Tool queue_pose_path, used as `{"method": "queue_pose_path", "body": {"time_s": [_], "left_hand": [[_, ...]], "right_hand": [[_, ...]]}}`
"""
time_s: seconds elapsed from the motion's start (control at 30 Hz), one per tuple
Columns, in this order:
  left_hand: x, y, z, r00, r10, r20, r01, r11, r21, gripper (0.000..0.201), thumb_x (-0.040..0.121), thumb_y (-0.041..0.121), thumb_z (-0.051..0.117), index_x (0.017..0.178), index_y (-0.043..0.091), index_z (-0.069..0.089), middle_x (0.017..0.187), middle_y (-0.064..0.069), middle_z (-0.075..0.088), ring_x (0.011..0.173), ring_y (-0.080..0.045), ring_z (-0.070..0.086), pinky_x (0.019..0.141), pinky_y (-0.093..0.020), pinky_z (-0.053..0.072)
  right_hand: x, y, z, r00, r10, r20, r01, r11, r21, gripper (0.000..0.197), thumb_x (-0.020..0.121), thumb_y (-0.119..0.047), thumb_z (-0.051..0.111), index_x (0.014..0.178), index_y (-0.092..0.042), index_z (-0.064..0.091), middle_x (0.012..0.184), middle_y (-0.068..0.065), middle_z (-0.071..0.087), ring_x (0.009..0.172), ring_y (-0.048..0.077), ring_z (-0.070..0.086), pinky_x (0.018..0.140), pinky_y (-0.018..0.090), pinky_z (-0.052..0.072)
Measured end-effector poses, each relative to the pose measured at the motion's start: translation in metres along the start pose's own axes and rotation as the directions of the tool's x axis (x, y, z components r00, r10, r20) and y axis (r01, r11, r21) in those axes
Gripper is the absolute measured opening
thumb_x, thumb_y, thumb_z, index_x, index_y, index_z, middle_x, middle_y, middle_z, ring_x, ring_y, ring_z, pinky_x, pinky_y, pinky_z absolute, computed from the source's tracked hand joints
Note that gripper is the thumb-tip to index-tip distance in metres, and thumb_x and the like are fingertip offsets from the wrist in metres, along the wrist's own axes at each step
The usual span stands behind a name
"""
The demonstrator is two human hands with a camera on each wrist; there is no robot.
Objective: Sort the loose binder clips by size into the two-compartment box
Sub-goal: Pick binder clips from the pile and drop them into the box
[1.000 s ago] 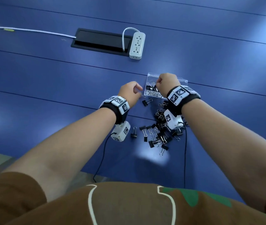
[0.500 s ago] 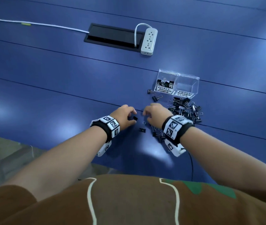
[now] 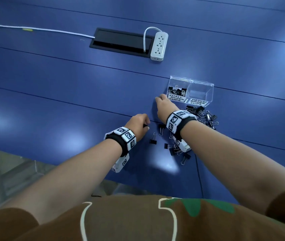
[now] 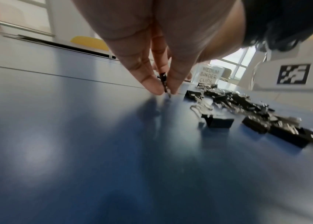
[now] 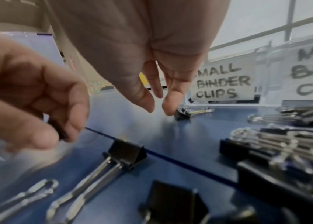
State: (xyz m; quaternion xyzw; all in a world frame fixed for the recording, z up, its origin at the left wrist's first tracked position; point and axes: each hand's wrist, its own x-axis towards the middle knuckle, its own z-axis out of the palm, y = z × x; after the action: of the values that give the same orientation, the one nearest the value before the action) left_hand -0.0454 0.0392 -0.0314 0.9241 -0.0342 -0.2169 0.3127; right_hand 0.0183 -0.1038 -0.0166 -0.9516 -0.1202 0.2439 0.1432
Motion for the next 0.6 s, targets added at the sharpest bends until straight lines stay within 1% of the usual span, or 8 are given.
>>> {"method": "queue_pose_path", "body": {"time_s": [0.07, 0.1, 0.17, 0.27, 0.33, 0.47, 0.53, 0.6], "left_hand": [[0.003, 0.0, -0.005, 0.999, -0.025, -0.04, 0.024, 0.999, -0.033, 0.012, 0.085, 0.011, 0.059, 0.098, 0.01, 0.059, 0.092, -0.002, 0.058, 0.079, -0.019, 0.052, 0.076, -0.028, 0.045], [0.004, 0.0, -0.009, 0.998, -0.032, -0.057, 0.03, 0.999, -0.042, 0.012, 0.085, 0.011, 0.059, 0.097, 0.01, 0.06, 0.09, -0.002, 0.058, 0.078, -0.018, 0.051, 0.076, -0.027, 0.044], [0.009, -0.002, -0.016, 0.994, -0.043, -0.098, 0.037, 0.997, -0.064, 0.01, 0.085, 0.011, 0.059, 0.095, 0.011, 0.061, 0.092, -0.001, 0.06, 0.077, -0.016, 0.052, 0.075, -0.025, 0.043], [0.019, 0.002, -0.027, 0.981, -0.066, -0.182, 0.046, 0.992, -0.115, 0.008, 0.085, 0.01, 0.06, 0.093, 0.011, 0.062, 0.093, 0.0, 0.062, 0.077, -0.014, 0.052, 0.075, -0.021, 0.04], [0.029, 0.01, -0.033, 0.971, -0.072, -0.227, 0.04, 0.989, -0.139, 0.011, 0.086, 0.01, 0.057, 0.096, 0.01, 0.062, 0.094, 0.001, 0.059, 0.078, -0.012, 0.052, 0.076, -0.02, 0.04], [0.057, 0.034, -0.037, 0.965, -0.027, -0.261, -0.017, 0.986, -0.164, 0.016, 0.088, 0.01, 0.054, 0.101, 0.011, 0.063, 0.104, -0.006, 0.061, 0.082, -0.014, 0.057, 0.082, -0.023, 0.047], [0.073, 0.05, -0.038, 0.967, 0.016, -0.254, -0.051, 0.99, -0.132, 0.017, 0.088, 0.01, 0.053, 0.101, 0.012, 0.064, 0.1, -0.004, 0.057, 0.081, -0.014, 0.054, 0.081, -0.022, 0.044], [0.086, 0.068, -0.038, 0.969, 0.057, -0.241, -0.084, 0.991, -0.102, 0.017, 0.088, 0.009, 0.052, 0.099, 0.012, 0.064, 0.094, -0.001, 0.053, 0.079, -0.014, 0.049, 0.079, -0.022, 0.042]], "right_hand": [[0.006, -0.005, 0.001, 1.0, 0.021, 0.016, -0.021, 1.0, -0.01, 0.04, 0.082, 0.012, 0.044, 0.121, 0.004, 0.043, 0.13, 0.02, 0.036, 0.111, 0.039, 0.051, 0.091, 0.049, 0.047], [0.007, -0.006, 0.001, 1.0, 0.027, 0.012, -0.026, 0.999, -0.021, 0.036, 0.082, 0.013, 0.042, 0.117, 0.004, 0.045, 0.128, 0.02, 0.036, 0.11, 0.039, 0.051, 0.092, 0.049, 0.047], [0.005, -0.006, 0.002, 1.0, 0.029, -0.006, -0.029, 0.998, -0.048, 0.03, 0.083, 0.013, 0.042, 0.111, 0.005, 0.048, 0.124, 0.022, 0.038, 0.108, 0.038, 0.051, 0.09, 0.048, 0.048], [-0.004, -0.002, 0.003, 0.999, 0.049, 0.003, -0.049, 0.996, -0.079, 0.032, 0.083, 0.01, 0.047, 0.114, 0.004, 0.045, 0.123, 0.022, 0.043, 0.114, 0.038, 0.046, 0.09, 0.048, 0.045], [-0.012, 0.002, 0.006, 0.998, 0.065, 0.01, -0.063, 0.994, -0.094, 0.031, 0.084, 0.006, 0.047, 0.115, 0.002, 0.045, 0.122, 0.02, 0.046, 0.117, 0.037, 0.044, 0.089, 0.048, 0.046], [-0.031, 0.014, 0.017, 0.999, 0.008, -0.046, -0.013, 0.994, -0.108, 0.031, 0.084, 0.005, 0.045, 0.115, -0.001, 0.047, 0.119, 0.017, 0.047, 0.115, 0.037, 0.038, 0.083, 0.046, 0.049], [-0.038, 0.022, 0.022, 0.997, 0.003, -0.076, -0.01, 0.995, -0.099, 0.032, 0.084, 0.005, 0.043, 0.116, -0.001, 0.049, 0.12, 0.016, 0.044, 0.113, 0.037, 0.038, 0.082, 0.044, 0.049], [-0.041, 0.029, 0.025, 0.996, 0.036, -0.076, -0.041, 0.997, -0.066, 0.031, 0.087, 0.004, 0.044, 0.116, -0.002, 0.05, 0.123, 0.015, 0.043, 0.112, 0.036, 0.04, 0.083, 0.044, 0.047]]}}
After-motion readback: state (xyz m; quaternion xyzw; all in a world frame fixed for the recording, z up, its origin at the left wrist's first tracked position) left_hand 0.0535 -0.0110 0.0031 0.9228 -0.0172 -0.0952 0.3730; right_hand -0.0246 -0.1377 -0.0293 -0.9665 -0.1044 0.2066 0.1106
